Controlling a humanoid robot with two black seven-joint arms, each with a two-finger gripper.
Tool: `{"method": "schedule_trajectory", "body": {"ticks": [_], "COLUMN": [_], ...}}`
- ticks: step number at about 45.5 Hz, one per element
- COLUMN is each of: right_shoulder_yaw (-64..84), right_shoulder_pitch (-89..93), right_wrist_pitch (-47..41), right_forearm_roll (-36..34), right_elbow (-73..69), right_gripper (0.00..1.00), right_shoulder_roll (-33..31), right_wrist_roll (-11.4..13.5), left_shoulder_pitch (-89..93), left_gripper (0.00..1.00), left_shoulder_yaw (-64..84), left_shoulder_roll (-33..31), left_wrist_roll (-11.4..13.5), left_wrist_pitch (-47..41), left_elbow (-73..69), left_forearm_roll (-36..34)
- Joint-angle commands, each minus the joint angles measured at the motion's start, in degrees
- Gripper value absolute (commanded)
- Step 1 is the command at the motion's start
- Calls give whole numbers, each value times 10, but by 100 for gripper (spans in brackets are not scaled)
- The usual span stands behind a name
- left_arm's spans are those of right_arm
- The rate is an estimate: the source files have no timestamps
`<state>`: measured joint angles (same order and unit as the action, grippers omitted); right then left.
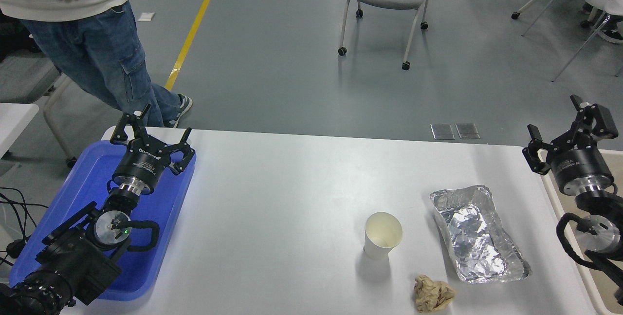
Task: Pick up paper cup place in dustbin
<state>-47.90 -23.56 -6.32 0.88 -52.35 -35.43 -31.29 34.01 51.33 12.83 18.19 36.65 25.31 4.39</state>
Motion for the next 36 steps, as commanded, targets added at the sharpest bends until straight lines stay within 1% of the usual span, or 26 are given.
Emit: {"method": "schedule_trajectory", "body": {"ticks": [1, 36], "right_shoulder_yaw": [0, 9], "right_shoulder_pitch": [0, 4], "right_wrist_pitch": [-2, 0], "right_forearm_roll": [1, 3], "right_elbow": [4, 13], "right_gripper": [100, 100], "right_shoulder_roll": [0, 1], "right_wrist_roll": [1, 0], "left_shoulder_pitch": [0, 1], "left_gripper": [100, 100], "left_shoulder_yaw": [0, 0], "left_shoulder_roll": [0, 0], "left_wrist_roll": [0, 0], "left_wrist_pitch": [0, 1], "left_elbow": [0, 0], "left_forearm_roll": [0, 0]}}
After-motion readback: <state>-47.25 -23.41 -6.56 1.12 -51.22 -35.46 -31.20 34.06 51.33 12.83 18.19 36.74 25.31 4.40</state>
